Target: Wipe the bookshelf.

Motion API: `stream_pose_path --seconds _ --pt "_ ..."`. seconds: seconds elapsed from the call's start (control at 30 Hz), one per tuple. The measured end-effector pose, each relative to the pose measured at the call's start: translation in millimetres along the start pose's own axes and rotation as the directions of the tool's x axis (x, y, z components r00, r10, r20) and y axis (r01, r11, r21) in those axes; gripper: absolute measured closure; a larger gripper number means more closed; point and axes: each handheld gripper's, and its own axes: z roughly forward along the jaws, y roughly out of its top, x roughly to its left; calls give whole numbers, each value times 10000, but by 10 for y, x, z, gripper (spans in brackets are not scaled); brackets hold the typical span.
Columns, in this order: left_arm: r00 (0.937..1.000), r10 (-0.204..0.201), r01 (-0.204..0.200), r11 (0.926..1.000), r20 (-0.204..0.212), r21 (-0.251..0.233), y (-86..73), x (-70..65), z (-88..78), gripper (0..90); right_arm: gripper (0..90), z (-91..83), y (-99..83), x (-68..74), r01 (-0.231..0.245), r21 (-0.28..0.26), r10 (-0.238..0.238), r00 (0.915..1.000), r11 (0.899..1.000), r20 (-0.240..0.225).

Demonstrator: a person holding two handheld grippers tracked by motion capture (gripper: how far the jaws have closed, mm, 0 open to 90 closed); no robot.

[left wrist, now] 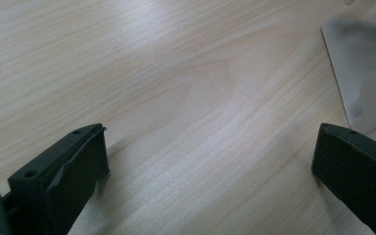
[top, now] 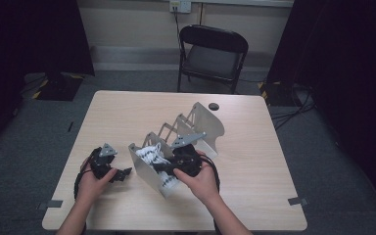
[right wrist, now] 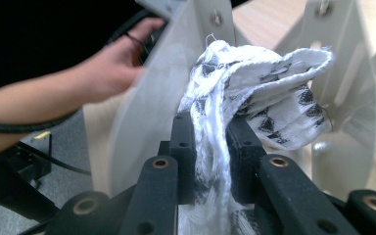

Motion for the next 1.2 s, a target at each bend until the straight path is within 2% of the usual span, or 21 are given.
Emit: stream_pose_path --seconds 0.17,0.2,0.23,0.3,0.37,0.53,0.67,0.9,1.03,1.1,1.17,1.2 --pt "10000 2 -2 10000 0 0 0 0 0 0 762 153 -226 -50 -345 257 345 9994 9991 -6" --pt "10000 2 -2 10000 -1 2 0 0 0 0 762 153 -226 -50 -345 257 345 9994 9991 -6" --pt "10000 3 -3 10000 -2 1 0 0 0 0 762 229 -344 -77 -528 378 529 9986 9979 -5" --pt "10000 -38 38 10000 -3 -25 0 -3 2 0 762 255 -385 -87 -586 426 586 9983 9974 2" --pt "10000 -7 7 10000 0 -4 0 -1 0 0 762 369 -548 -127 -773 698 772 9970 9946 40" --pt "10000 6 -6 10000 0 2 0 0 0 0 758 490 -738 -182 -888 984 872 9960 9912 203" --pt "10000 2 -2 10000 -2 0 0 0 0 0 751 514 -817 -219 -935 1136 896 9952 9891 394" --pt "10000 -2 2 10000 -8 -1 0 -1 0 0 747 526 -853 -237 -877 1196 815 9951 9889 557" --pt "10000 4 -4 10000 -6 0 0 1 0 0 750 472 -792 -225 -948 1212 908 9951 9881 385" --pt "10000 4 -4 10000 -6 3 0 1 0 0 751 408 -710 -190 -769 1187 729 9966 9900 380" --pt "10000 5 -5 10000 -7 2 0 1 0 0 751 342 -602 -137 -432 1193 391 9986 9919 363" --pt "10000 -11 11 10000 -6 -9 0 -1 1 0 751 289 -508 -89 -121 1209 72 9991 9926 407"
